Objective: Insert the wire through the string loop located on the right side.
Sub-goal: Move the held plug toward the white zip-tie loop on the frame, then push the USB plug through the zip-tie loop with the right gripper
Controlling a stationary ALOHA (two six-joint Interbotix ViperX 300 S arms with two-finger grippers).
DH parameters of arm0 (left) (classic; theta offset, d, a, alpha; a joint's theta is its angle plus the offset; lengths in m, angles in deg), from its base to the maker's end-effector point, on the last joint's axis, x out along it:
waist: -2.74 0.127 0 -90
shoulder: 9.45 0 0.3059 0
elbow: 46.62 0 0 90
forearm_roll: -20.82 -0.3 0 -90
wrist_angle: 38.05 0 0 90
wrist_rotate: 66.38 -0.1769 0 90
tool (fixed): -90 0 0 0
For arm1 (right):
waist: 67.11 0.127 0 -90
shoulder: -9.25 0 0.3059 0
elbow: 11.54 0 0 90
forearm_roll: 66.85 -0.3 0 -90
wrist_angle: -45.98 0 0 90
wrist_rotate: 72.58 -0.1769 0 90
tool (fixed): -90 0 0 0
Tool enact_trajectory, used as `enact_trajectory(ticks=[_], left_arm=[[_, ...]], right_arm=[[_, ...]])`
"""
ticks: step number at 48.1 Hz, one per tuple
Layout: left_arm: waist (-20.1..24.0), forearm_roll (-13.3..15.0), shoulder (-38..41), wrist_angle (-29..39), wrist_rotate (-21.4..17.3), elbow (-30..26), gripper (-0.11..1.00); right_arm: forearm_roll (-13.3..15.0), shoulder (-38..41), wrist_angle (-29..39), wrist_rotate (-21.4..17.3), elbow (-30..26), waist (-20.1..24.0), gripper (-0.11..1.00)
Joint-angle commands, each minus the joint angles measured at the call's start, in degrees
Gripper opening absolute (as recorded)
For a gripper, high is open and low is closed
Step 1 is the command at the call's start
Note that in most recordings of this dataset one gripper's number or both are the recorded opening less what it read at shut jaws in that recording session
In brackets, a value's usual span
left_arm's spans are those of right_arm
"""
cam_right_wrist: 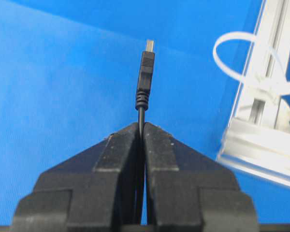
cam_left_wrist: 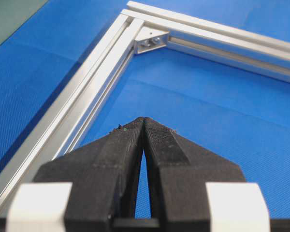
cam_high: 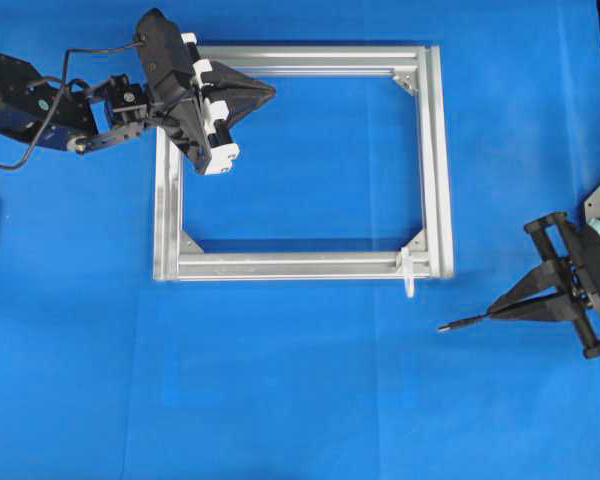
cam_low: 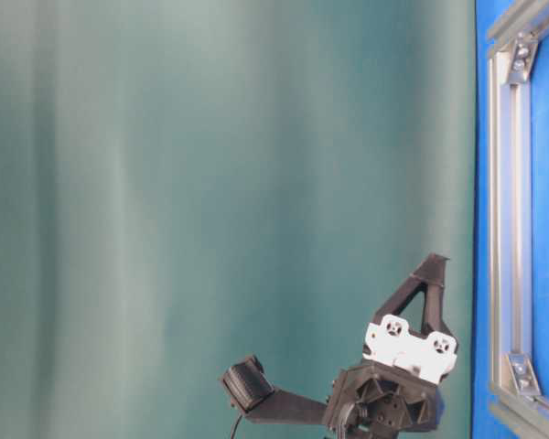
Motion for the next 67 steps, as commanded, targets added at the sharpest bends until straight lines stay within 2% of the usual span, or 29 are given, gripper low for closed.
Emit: enact_trajectory(ticks=[1,15,26,32,67], left_arm=[[0.09,-0.09,-1.67,-0.26,0.0,-0.97,0.0],[0.09,-0.18,-1.58,-0.35,-0.09,-0.97,0.0],[0.09,-0.18,-1.58,-0.26,-0.09,-0.97,0.0],[0.09,-0.18,-1.67,-0.26,-0.09,-0.97,0.0],[0.09,-0.18,-1.67,-0.53,-0.09,-0.97,0.0]], right_arm=[[-0.09,-0.44,0.09,0.09,-0.18,0.18,-0.04],[-0.18,-0.09,-1.05,0.44,-0.09,-1.58,-0.04],[0.0,-0.09,-1.05,0.62,0.44,-8.7,-0.04],[0.18,0.0,-1.05,0.7,0.44,-11.07,-0.04],[0.26,0.26,-0.97,0.7,0.44,-11.43,-0.04]])
